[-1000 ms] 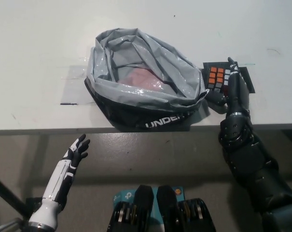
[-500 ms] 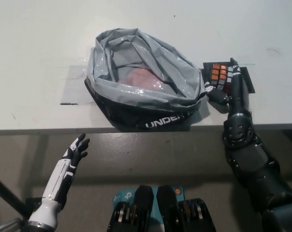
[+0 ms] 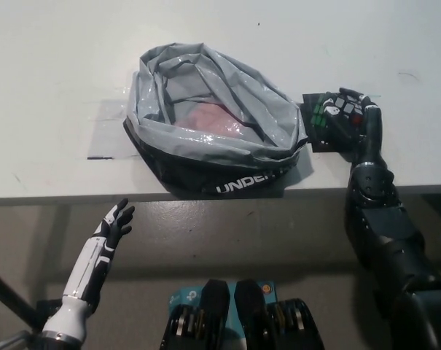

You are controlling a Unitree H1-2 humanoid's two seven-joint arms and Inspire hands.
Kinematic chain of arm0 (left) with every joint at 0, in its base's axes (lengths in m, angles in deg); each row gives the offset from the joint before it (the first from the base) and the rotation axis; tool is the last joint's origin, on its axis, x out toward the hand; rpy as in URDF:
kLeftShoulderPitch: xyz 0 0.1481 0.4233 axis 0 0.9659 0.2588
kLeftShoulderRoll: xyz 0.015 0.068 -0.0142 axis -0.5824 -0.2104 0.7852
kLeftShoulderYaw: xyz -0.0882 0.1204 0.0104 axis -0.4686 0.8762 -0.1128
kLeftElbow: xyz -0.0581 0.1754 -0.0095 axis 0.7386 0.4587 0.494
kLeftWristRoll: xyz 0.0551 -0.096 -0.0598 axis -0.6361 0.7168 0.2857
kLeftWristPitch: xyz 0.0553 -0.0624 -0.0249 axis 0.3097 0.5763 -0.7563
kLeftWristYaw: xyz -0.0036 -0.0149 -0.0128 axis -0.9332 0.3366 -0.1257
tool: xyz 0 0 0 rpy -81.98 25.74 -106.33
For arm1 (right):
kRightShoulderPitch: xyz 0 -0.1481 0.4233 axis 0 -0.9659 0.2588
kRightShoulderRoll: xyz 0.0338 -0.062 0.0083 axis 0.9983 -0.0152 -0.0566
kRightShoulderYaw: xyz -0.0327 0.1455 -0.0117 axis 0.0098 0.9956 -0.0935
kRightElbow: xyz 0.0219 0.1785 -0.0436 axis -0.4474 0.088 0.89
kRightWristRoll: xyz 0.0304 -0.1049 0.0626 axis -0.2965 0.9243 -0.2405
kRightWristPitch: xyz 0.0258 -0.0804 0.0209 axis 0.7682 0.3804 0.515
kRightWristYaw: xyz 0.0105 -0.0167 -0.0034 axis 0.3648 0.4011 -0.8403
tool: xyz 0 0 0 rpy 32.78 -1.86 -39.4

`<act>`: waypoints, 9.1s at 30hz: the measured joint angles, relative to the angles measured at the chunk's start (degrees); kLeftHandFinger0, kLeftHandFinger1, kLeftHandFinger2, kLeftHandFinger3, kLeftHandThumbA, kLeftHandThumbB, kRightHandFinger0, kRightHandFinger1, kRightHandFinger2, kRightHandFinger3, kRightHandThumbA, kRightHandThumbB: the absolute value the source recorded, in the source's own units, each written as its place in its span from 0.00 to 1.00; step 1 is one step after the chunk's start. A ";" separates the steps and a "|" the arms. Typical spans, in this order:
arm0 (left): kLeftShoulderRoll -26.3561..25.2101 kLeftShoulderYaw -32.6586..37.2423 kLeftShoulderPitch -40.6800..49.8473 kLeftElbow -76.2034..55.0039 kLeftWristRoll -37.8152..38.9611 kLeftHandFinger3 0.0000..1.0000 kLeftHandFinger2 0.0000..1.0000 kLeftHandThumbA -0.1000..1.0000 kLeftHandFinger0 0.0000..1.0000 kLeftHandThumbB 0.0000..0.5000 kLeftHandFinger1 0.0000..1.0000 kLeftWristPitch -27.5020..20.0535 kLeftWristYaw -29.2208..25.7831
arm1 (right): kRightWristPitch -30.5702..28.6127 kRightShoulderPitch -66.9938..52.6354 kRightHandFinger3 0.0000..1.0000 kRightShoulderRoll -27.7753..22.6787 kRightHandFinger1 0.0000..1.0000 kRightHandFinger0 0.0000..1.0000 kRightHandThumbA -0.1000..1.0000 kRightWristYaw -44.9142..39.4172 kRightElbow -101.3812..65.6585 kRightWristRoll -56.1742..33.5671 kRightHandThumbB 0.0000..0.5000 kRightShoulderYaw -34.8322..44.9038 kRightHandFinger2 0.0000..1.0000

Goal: Use the right hand to pick up a rubix's cube and place it into a plastic bag and lift the bag

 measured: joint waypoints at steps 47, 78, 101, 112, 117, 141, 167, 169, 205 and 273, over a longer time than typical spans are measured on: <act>0.01 -0.31 0.54 1.10 -0.32 1.00 1.00 0.98 1.00 0.16 1.00 -0.05 -0.01 | 28.16 -3.06 1.00 8.69 0.40 0.00 0.00 -8.14 -43.72 -42.76 0.22 24.39 0.90; 0.01 -0.23 1.14 1.04 -1.91 1.00 1.00 0.97 0.97 0.16 1.00 -0.43 -0.01 | 27.99 -1.99 0.87 4.06 0.52 0.02 0.00 -10.48 -36.96 -23.69 0.24 -11.07 0.88; 0.01 1.50 0.93 1.31 -2.78 1.00 1.00 0.93 0.94 0.18 1.00 -0.56 0.01 | 19.31 -0.77 1.00 -1.10 1.00 1.00 0.56 -18.85 -34.23 -9.44 0.73 -20.04 1.00; 0.07 2.93 0.58 2.04 -2.91 1.00 1.00 0.94 0.90 0.22 1.00 -0.65 0.01 | 23.13 -1.59 1.00 -5.38 1.00 1.00 0.68 -30.13 -41.88 -9.60 0.86 -22.00 1.00; 0.07 3.44 0.60 2.13 -3.34 1.00 1.00 0.92 0.89 0.18 1.00 -0.83 0.01 | 24.17 -2.61 1.00 -5.61 1.00 1.00 0.71 -32.35 -42.33 -9.24 0.85 -22.19 1.00; 0.03 3.38 1.10 2.11 -4.69 1.00 1.00 0.95 0.88 0.18 1.00 -1.44 -0.01 | 24.03 -3.07 1.00 -9.57 1.00 1.00 0.81 -26.94 -44.50 4.80 0.92 -23.51 1.00; -0.03 2.49 0.75 2.01 -4.85 1.00 1.00 0.95 0.87 0.21 1.00 -1.93 -0.01 | 29.78 -2.65 1.00 -4.22 1.00 1.00 0.80 -18.30 -34.32 19.91 1.00 -29.82 1.00; -0.08 2.45 0.73 2.00 -4.87 1.00 1.00 0.95 0.87 0.21 1.00 -1.93 -0.01 | 30.17 -2.65 1.00 -4.26 1.00 1.00 0.78 -18.72 -34.12 19.84 1.00 -29.48 1.00; -0.27 2.26 0.06 2.03 -6.13 1.00 1.00 0.95 0.83 0.18 0.89 -2.70 -0.02 | 32.46 -1.18 0.46 -2.71 0.47 0.09 0.27 -12.67 -24.22 18.86 0.63 -18.76 0.68; -0.59 2.11 -1.01 2.17 -6.42 1.00 0.88 0.82 0.82 0.12 0.79 -2.79 0.00 | 37.02 33.92 0.28 -4.80 0.23 0.00 0.00 -17.04 -22.84 3.27 0.34 -5.56 0.67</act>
